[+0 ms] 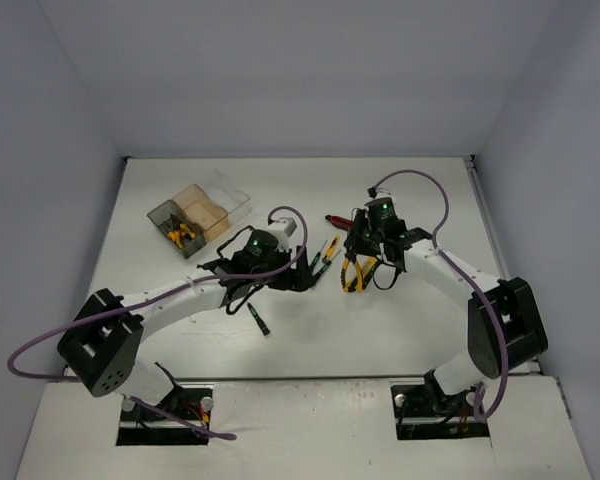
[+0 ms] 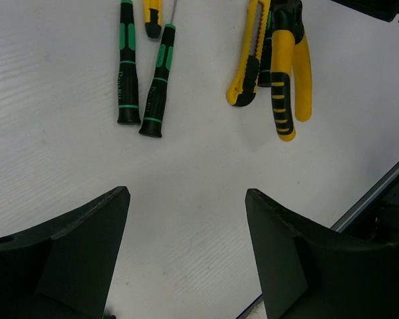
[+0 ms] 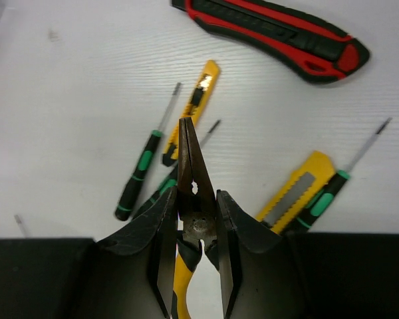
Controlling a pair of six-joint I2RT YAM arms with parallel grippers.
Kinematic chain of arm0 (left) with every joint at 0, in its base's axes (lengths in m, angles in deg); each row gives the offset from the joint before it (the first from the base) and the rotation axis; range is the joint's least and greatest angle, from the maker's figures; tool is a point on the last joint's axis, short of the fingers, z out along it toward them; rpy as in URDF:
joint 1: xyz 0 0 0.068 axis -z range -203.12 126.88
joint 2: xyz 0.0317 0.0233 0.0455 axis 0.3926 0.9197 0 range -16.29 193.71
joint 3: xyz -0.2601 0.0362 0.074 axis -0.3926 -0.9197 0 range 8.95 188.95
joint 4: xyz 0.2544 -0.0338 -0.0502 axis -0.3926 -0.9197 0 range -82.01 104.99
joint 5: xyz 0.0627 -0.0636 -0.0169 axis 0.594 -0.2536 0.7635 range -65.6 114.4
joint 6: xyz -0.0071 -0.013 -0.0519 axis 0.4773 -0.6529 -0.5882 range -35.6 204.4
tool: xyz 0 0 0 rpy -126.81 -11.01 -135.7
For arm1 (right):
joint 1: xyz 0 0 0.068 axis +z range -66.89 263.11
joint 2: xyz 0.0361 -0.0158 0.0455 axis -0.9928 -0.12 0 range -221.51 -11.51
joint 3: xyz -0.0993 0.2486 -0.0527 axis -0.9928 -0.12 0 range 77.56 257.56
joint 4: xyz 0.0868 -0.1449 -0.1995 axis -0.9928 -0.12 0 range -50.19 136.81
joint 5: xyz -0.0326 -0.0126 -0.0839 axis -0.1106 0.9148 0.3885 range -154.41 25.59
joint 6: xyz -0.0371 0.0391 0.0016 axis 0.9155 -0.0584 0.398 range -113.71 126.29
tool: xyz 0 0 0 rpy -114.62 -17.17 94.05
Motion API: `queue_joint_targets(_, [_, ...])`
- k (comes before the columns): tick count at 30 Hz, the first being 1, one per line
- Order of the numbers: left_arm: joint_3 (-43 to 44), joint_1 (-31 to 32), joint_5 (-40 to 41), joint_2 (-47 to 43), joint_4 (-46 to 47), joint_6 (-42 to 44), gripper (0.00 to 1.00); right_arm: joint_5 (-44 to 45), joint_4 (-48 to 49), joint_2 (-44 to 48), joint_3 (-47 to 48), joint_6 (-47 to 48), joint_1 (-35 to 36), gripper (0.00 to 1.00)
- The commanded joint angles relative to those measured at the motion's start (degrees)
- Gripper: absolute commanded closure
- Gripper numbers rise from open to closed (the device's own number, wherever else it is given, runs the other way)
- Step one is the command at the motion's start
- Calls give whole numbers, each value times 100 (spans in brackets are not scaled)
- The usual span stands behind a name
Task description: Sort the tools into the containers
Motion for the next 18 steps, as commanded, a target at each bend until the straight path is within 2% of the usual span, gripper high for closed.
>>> queue_joint_targets(1, [680, 137, 140, 107, 832, -149, 32, -386, 742, 455, 13, -557, 157, 100])
queue_joint_targets(18, [1177, 343, 135, 858, 947, -462, 33, -749, 1401, 774, -300, -1154, 431, 100])
